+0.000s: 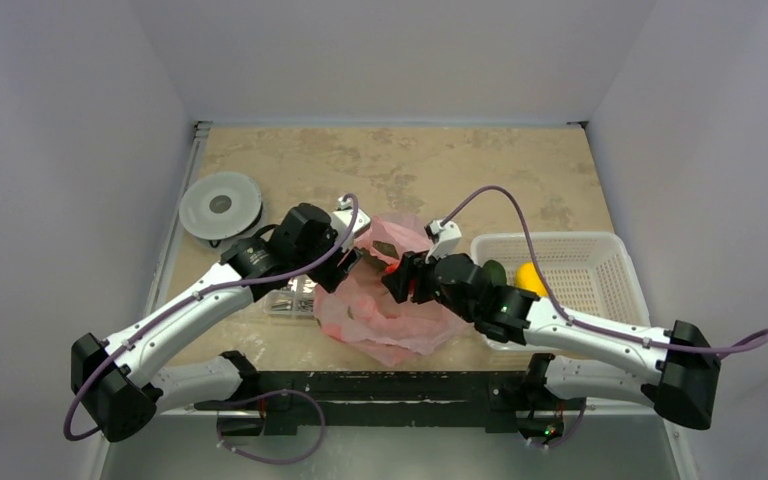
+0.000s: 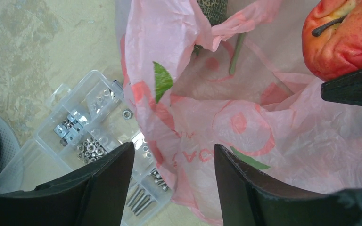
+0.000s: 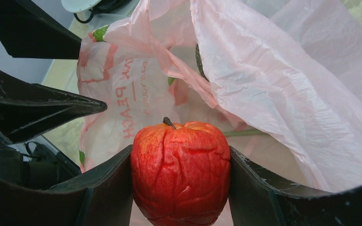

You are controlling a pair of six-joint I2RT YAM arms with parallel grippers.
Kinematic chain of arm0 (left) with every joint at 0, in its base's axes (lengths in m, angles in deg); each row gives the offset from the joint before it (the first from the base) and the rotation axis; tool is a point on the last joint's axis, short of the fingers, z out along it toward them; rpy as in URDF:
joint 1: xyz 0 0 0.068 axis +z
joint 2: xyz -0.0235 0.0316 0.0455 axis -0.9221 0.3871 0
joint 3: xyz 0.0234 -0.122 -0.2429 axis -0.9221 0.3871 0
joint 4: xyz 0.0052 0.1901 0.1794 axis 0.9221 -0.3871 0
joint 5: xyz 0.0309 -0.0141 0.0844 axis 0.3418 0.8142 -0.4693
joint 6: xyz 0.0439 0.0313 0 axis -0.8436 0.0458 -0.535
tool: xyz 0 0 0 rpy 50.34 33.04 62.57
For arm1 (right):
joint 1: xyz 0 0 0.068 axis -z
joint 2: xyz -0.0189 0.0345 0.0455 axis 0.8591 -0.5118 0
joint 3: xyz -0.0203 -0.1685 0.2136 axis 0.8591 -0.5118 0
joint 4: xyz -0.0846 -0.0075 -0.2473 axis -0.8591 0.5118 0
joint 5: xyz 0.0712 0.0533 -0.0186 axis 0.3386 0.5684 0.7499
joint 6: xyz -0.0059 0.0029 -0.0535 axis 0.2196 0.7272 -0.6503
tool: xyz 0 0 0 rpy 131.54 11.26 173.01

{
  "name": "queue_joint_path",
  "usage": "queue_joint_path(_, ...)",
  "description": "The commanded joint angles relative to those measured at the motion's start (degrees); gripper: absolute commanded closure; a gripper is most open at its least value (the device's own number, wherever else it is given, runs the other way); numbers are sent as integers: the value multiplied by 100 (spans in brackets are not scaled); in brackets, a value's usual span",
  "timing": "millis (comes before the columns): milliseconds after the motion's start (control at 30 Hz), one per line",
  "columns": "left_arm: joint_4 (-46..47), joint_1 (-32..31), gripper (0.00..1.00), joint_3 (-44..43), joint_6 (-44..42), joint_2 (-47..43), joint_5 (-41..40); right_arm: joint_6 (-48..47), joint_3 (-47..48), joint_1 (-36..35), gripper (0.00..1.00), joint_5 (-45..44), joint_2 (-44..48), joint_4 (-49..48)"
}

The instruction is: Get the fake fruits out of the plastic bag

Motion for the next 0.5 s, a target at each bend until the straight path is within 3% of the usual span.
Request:
queue_joint_path(0,47,-52,33,-184,-46,-45,89,173,7,20,81,183,228,235)
queue_joint_path(133,27,-86,27,-208,-44,62,90,-163,407,20,84,6,441,557)
queue_joint_path(367,-37,-174,51,-220,-88,196,67,-852,1565,48,89,-1440,643,1514)
queue_joint_path(467,-85,-175,61,-275,-105,251,135,-761,1675,320,86,-2150,706,1818)
